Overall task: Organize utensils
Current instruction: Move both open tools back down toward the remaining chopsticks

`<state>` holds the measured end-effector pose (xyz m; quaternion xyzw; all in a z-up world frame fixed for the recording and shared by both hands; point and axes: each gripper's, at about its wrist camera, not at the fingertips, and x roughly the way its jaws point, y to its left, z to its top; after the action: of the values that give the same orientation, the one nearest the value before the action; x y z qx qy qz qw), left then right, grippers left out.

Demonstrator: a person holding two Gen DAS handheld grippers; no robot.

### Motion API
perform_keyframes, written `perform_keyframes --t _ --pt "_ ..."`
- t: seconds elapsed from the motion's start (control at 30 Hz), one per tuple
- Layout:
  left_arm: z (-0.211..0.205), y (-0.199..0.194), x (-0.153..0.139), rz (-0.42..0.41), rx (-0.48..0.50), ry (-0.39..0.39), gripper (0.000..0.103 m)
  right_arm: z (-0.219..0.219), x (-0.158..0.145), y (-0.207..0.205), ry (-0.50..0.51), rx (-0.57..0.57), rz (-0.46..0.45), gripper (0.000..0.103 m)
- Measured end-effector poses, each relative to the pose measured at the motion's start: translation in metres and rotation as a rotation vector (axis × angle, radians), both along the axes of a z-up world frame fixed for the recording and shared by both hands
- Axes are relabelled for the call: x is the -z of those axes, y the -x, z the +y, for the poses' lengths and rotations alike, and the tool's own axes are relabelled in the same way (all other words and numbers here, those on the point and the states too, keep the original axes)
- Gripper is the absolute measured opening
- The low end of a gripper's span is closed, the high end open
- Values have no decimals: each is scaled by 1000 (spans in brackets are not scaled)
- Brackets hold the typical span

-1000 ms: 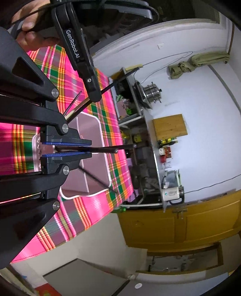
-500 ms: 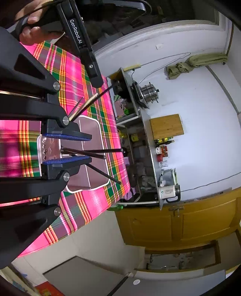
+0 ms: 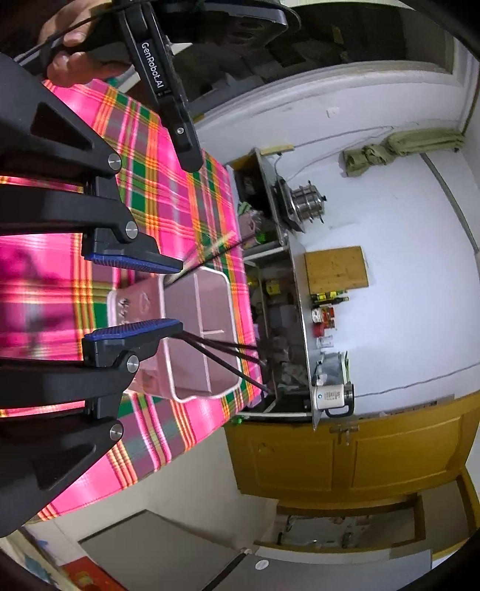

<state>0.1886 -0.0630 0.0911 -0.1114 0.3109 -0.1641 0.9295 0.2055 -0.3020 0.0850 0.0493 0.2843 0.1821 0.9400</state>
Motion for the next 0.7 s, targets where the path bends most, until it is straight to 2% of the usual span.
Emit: perform_keyframes --t 0.37,0.7 --pt "10 37 30 45 -21 -22 17 19 18 28 19 -53 34 26" --pt "26 43 72 145 -63 -25 17 34 38 33 36 -105 79 26"
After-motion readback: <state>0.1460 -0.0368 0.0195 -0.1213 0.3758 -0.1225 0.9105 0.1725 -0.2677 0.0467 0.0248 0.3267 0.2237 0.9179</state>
